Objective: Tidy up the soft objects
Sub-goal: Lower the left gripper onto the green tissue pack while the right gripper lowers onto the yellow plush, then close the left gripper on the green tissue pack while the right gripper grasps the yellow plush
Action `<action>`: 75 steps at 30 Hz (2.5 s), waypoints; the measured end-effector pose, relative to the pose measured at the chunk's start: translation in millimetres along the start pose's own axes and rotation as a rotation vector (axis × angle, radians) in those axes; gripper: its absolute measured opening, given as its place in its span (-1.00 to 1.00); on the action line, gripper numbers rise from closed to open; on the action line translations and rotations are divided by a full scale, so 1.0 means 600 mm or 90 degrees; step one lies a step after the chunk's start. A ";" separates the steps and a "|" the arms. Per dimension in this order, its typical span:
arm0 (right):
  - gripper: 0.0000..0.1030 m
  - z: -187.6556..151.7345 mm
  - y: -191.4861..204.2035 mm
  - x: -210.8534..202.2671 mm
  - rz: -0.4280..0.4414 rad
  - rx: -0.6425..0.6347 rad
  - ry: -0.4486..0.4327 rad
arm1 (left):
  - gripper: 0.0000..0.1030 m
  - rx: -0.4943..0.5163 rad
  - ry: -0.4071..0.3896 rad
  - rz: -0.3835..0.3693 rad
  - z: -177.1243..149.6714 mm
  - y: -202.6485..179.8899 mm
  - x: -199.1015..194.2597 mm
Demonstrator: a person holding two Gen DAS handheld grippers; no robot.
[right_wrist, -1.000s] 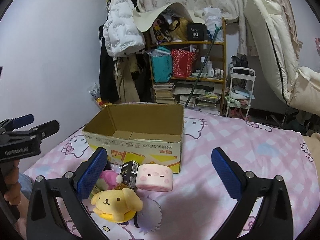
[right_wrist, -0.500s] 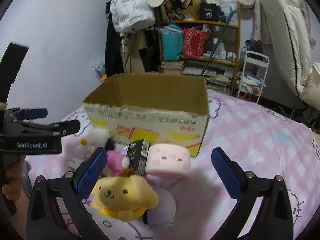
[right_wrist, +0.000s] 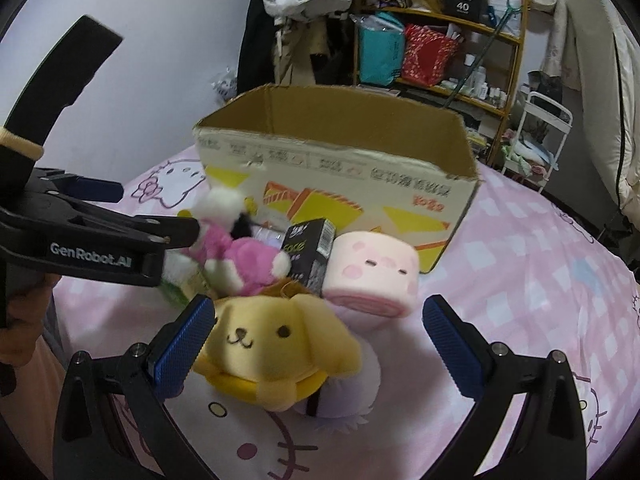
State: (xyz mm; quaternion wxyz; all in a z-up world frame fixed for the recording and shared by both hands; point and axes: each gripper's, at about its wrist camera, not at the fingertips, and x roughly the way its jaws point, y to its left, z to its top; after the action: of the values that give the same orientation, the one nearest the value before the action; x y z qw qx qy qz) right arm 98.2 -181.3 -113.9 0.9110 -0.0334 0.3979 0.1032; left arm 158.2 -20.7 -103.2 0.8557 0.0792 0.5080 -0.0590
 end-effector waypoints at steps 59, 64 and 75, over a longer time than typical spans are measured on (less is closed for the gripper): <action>0.09 0.009 -0.065 -0.124 0.000 0.121 -0.107 | 0.01 0.036 -0.238 -0.072 -0.075 -0.029 -0.154; 0.08 0.020 -0.064 -0.148 -0.006 0.118 -0.151 | 0.01 0.028 -0.291 -0.065 -0.075 -0.018 -0.184; 0.07 0.023 -0.076 -0.140 0.013 0.146 -0.113 | 0.01 0.015 -0.276 -0.044 -0.082 -0.004 -0.172</action>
State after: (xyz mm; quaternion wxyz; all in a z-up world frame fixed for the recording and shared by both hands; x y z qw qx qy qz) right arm 62.2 -237.6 -44.1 0.9393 0.0845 0.3254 0.0687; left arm 66.2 -11.3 -35.5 0.9414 0.0571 0.3136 -0.1102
